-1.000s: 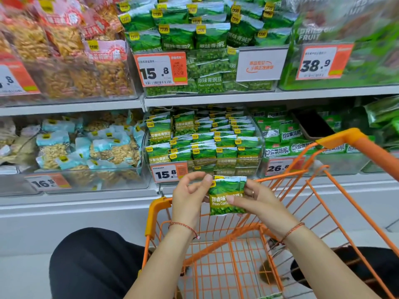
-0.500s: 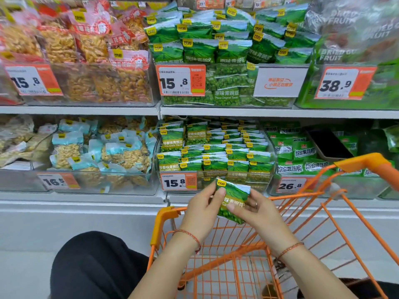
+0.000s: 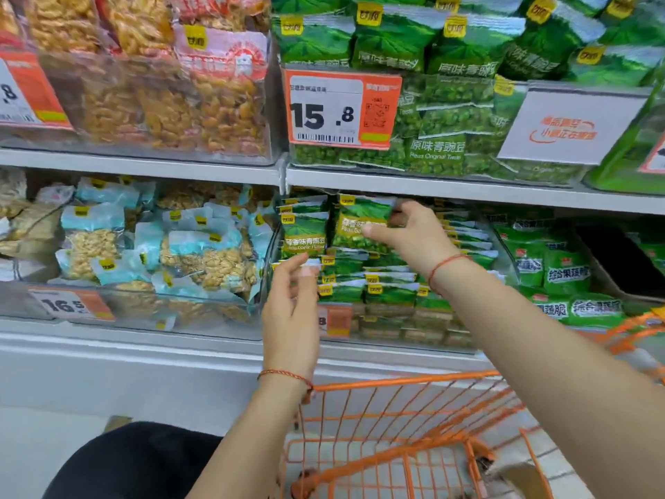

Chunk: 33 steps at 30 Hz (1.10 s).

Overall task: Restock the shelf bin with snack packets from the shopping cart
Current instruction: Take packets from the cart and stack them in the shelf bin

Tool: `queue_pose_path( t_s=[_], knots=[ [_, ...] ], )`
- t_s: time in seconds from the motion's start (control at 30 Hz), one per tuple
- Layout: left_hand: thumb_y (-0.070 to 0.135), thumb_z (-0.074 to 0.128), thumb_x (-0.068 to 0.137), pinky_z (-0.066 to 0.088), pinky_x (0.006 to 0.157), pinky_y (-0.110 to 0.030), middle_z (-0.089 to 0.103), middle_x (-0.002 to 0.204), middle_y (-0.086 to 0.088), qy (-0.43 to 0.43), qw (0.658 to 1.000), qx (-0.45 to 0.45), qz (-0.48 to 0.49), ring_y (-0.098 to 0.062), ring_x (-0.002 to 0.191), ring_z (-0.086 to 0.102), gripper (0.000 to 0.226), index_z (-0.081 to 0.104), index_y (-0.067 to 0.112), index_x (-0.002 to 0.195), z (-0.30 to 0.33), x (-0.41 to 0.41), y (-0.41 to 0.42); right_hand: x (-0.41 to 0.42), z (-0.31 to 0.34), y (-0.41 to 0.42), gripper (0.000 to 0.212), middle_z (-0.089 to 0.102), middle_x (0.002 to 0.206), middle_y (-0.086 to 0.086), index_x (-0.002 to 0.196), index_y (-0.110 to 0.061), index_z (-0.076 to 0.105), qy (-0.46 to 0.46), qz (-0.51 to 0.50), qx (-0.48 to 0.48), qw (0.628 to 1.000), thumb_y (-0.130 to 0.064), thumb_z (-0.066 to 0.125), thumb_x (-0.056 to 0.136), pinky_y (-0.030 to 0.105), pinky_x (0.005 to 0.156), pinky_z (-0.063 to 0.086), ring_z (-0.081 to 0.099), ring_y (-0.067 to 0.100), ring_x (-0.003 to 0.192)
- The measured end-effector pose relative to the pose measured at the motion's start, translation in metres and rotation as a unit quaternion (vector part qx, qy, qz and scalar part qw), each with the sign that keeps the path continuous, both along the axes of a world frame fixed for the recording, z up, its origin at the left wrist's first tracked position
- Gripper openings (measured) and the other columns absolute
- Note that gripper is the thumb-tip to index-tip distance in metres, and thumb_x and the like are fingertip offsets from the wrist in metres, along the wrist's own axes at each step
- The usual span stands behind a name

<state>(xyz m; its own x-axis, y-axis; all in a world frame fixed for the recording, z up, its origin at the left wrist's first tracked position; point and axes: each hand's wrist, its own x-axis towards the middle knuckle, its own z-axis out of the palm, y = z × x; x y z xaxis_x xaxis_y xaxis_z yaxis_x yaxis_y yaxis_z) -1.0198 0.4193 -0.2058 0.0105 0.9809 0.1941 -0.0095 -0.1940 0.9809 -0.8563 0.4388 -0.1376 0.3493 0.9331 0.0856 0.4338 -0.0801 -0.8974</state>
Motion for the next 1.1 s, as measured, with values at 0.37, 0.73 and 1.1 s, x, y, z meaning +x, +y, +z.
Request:
queue_pose_path(
  t_s=[0.37, 0.73, 1.1],
  knots=[
    [0.031, 0.044, 0.089, 0.050, 0.069, -0.015, 0.064, 0.100, 0.019, -0.018, 0.997, 0.049, 0.053, -0.006, 0.089, 0.062, 0.022, 0.059, 0.036, 0.105, -0.015, -0.007, 0.002, 0.019, -0.009, 0.047, 0.076, 0.042, 0.145, 0.010, 0.143, -0.005, 0.036, -0.055, -0.013, -0.121, 0.991, -0.038, 0.069, 0.083, 0.025, 0.097, 0.035, 0.042, 0.026, 0.131],
    [0.019, 0.046, 0.094, 0.047, 0.066, -0.012, 0.064, 0.096, 0.018, 0.020, 0.997, 0.065, 0.031, -0.001, 0.081, 0.059, 0.023, 0.060, 0.035, 0.103, -0.015, -0.004, -0.002, 0.015, -0.026, 0.058, 0.063, 0.055, 0.128, 0.013, 0.132, -0.009, 0.049, -0.042, -0.033, -0.064, 0.996, -0.027, 0.077, 0.078, 0.029, 0.098, 0.039, 0.050, 0.026, 0.123],
    [0.008, 0.047, 0.098, 0.046, 0.062, -0.011, 0.064, 0.094, 0.014, 0.045, 0.996, 0.072, 0.028, 0.002, 0.072, 0.057, 0.027, 0.060, 0.032, 0.102, -0.014, 0.001, -0.003, 0.009, -0.043, 0.056, 0.061, 0.062, 0.094, 0.002, 0.123, -0.013, 0.053, -0.121, -0.083, -0.049, 0.988, -0.042, 0.077, 0.075, 0.025, 0.074, 0.041, 0.059, 0.023, 0.101]
  ],
)
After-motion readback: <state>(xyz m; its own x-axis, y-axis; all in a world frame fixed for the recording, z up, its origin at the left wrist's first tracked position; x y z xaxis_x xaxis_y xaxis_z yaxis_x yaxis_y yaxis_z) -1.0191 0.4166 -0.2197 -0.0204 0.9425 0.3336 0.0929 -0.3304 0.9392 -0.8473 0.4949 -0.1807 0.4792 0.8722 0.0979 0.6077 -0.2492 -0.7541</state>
